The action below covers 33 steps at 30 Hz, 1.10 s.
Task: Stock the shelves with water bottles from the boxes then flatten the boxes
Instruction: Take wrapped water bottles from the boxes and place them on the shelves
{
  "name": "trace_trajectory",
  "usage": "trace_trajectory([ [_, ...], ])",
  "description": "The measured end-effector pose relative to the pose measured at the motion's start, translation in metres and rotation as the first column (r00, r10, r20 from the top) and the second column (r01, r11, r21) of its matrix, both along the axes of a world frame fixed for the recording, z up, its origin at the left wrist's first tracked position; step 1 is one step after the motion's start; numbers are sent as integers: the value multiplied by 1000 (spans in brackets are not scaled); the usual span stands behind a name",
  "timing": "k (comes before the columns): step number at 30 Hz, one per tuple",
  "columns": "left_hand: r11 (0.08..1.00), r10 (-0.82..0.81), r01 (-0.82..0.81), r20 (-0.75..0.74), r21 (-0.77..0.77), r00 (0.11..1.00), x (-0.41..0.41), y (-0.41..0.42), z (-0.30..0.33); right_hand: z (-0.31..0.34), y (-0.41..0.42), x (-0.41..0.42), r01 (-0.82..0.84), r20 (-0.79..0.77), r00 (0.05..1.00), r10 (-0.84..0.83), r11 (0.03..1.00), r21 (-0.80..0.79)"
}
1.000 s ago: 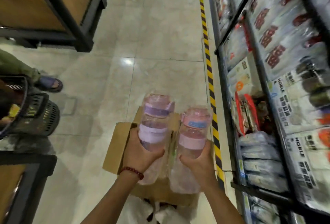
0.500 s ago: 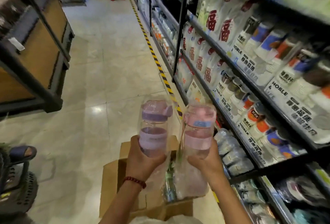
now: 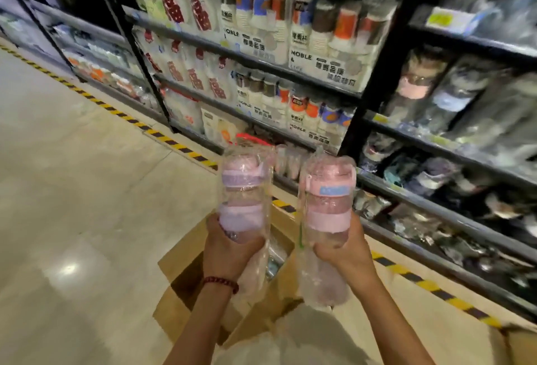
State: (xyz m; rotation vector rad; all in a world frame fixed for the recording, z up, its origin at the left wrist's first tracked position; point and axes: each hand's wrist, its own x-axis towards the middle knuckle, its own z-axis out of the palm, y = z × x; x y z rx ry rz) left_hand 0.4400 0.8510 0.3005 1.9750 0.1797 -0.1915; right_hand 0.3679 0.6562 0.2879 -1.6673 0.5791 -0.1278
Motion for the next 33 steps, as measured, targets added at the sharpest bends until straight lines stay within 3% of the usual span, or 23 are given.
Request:
trace_trajectory([
  [7, 958, -286, 286, 16, 1, 958, -33, -51, 4, 9, -28, -79, 344, 36, 938, -343, 938, -24],
  [17, 824, -565, 566, 21, -15, 825, -94, -162, 11, 24, -93, -196, 639, 37, 769, -638, 766, -68],
  [33, 574, -819, 819, -27, -11, 573, -373, -379, 0, 23, -236, -498, 888, 58, 456, -888, 448, -106],
])
